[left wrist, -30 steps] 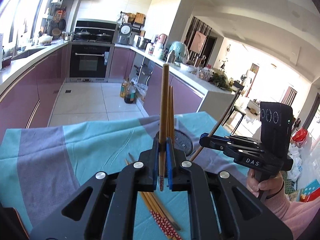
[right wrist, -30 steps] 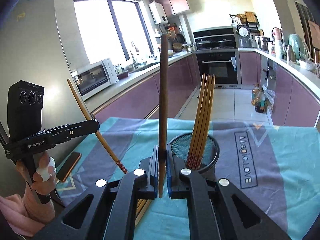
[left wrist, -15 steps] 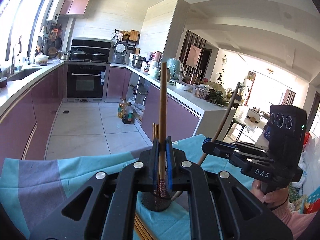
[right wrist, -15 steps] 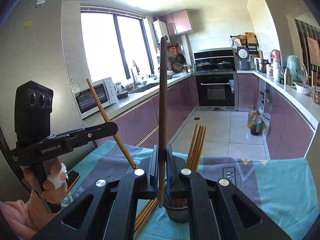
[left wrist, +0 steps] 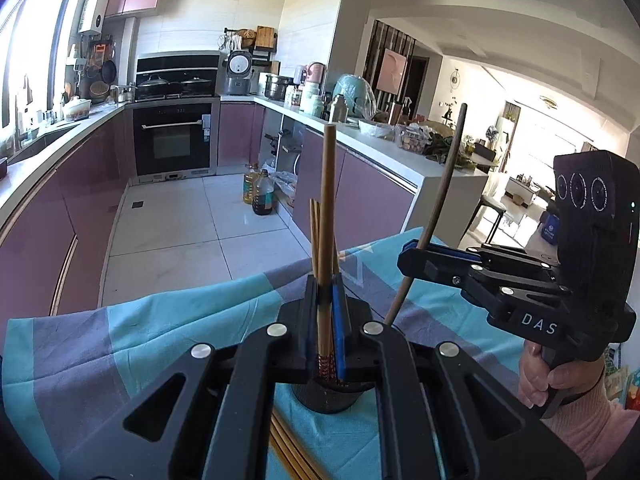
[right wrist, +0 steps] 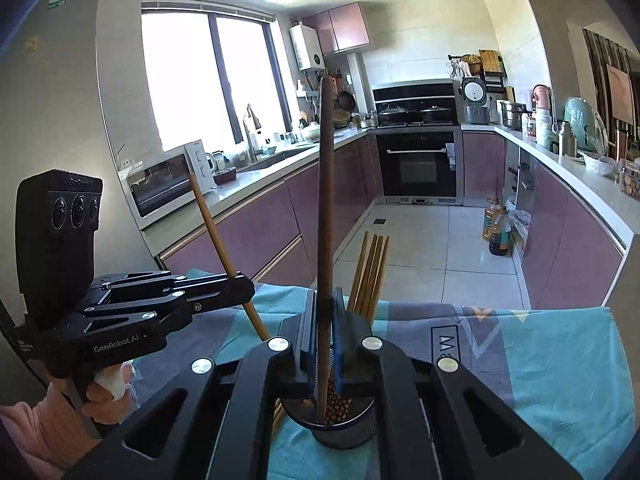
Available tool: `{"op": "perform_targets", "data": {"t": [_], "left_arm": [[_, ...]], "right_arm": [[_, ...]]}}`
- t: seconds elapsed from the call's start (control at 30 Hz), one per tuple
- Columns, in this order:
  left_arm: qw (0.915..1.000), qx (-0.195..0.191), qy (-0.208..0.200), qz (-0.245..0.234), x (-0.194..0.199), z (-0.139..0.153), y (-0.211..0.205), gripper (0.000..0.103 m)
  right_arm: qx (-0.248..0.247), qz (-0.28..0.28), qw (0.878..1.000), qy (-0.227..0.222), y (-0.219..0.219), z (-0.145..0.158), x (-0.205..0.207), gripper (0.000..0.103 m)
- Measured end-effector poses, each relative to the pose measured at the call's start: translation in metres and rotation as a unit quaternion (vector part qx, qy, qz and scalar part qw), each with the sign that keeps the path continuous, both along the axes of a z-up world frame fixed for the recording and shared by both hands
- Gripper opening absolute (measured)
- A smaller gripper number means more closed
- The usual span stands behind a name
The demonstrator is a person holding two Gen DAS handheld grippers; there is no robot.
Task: Organize utensils
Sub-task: 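Carry both held chopsticks over the mesh cup and lower them into it, then open both grippers and withdraw them from the cup toward the loose chopsticks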
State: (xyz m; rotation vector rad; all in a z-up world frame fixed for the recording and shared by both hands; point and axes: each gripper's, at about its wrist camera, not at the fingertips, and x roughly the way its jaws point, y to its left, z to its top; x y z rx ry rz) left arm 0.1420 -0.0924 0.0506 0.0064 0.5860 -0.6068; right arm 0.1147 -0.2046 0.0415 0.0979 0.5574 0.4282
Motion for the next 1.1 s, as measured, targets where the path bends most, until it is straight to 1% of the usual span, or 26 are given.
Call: {"op": "perform_targets", "data": {"t": [0.07,0.2,0.37,0.5,0.63,0.77,0.8,0.9,1.0,1.1], "left_arm": [[0.9999,0.011,0.008,-0.011,0.002,-0.008,-0.003,0.008],[0.9991,0.03,0.025,-0.017,0.005,-0.021,-0.005,0.008],[0.9975,0.042,0.053,-0.02,0.02,-0.035,-0.006,0.008],[0.9969,0.041,0.063,-0.02,0.029,-0.037,-0.005,0.008],[0.9967,0.042,0.068,-0.015,0.037,-0.037,-0.008,0.008],[0.9962,0.039,0.077,-0.009,0.052,-0.039,-0.011,0.008],[0.9959,0.038,0.082,-0.008,0.055,-0.041,-0.012,0.008],[0.9952,0.035,0.091,-0.009,0.058,-0.046,-0.013,0.01],[0.9952,0.032,0.092,-0.005,0.059,-0.05,-0.013,0.019],[0.9958,0.029,0.087,0.003,0.056,-0.051,-0.009,0.019]], "right_arm": [[-0.005,0.001,1.0,0.016,0.001,-0.007,0.003,0.006],[-0.016,0.002,0.999,0.041,0.002,-0.017,0.008,0.006],[-0.031,0.003,0.997,0.073,0.005,-0.03,0.018,0.006],[-0.032,0.0,0.995,0.093,0.004,-0.041,0.027,0.006],[-0.028,-0.006,0.995,0.1,0.003,-0.045,0.039,0.006],[-0.022,-0.011,0.994,0.102,0.003,-0.047,0.041,0.006],[-0.019,-0.013,0.994,0.104,0.003,-0.048,0.043,0.008],[-0.009,-0.013,0.994,0.109,0.001,-0.05,0.045,0.01],[-0.002,-0.016,0.994,0.107,0.0,-0.051,0.046,0.01],[0.0,-0.015,0.994,0.106,0.0,-0.051,0.045,0.01]]}}
